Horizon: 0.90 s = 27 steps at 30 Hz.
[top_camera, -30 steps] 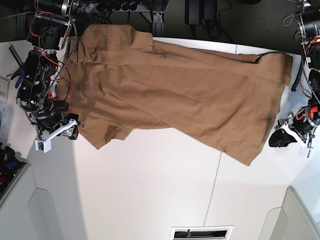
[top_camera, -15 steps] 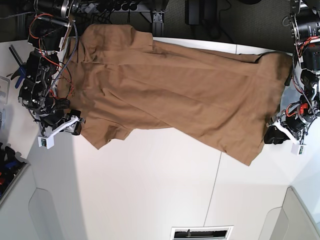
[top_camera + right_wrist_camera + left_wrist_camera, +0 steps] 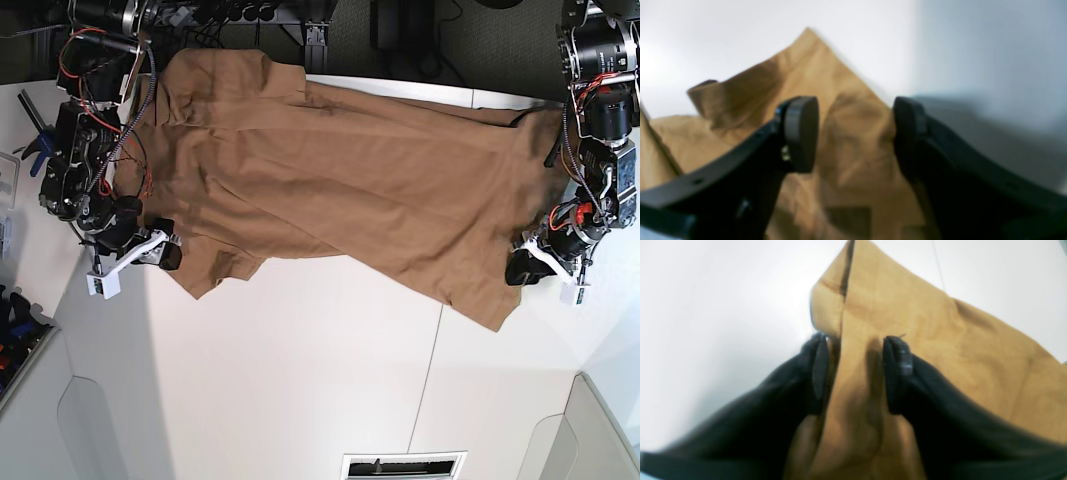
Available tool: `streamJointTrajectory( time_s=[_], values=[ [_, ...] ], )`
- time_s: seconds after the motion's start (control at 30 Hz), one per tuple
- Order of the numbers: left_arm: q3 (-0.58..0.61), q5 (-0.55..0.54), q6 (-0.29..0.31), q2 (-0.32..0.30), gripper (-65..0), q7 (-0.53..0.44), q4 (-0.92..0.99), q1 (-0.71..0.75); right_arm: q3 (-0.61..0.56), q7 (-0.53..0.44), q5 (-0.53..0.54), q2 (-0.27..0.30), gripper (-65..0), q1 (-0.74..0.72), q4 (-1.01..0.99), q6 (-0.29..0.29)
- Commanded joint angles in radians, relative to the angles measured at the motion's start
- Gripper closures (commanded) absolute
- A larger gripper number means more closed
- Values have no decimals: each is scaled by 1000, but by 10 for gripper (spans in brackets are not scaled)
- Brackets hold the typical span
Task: Layout the t-shirt on the table in an organized manner, then fold the t-shirt properly
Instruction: 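Lift the hem and fold it over toward the collar with both grippers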
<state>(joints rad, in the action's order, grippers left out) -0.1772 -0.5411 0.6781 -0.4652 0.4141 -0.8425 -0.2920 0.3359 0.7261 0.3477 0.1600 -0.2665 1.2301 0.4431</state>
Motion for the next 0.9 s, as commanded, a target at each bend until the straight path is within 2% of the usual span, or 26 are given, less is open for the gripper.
streamJointTrajectory(
  time_s=[0.0, 0.03, 0.07, 0.1, 0.13, 0.2, 0.33, 0.53, 0.73, 0.87],
  values=[
    [-4, -15, 18, -14, -92, -14, -13, -24, -6, 11, 9, 6, -332, -19, 8, 8],
    [-4, -15, 18, -14, -35, -14, -13, -24, -11, 11, 9, 6, -272, -19, 8, 8],
    [-5, -15, 18, -16, 0, -14, -13, -24, -14, 11, 9, 5, -181, -19, 8, 8],
    [-5, -15, 18, -19, 0, -14, -13, -24, -17, 9, 10, 5, -72, -19, 8, 8],
    [-5, -15, 19, -24, 0, -14, -13, -24, -16, 1, 14, 5, 0, -19, 8, 8],
    [-5, -17, 20, -39, 0, -14, -17, -24, -16, -24, 21, 6, 0, -19, 10, 16],
    [-5, -60, 20, -82, 0, -4, -57, -21, -16, -41, 71, 6, 0, -21, 34, 70],
    [-6, -154, 20, -125, 0, 120, -218, 11, -16, -30, 91, 6, 0, 30, 155, 85],
    [-29, -141, 20, -136, 0, 107, -405, 129, -16, -30, 121, 6, 0, 178, 378, 86],
    [-66, -83, 20, -135, 0, 64, -501, 219, -16, -31, 121, 10, 0, 290, 511, 89]
  ],
)
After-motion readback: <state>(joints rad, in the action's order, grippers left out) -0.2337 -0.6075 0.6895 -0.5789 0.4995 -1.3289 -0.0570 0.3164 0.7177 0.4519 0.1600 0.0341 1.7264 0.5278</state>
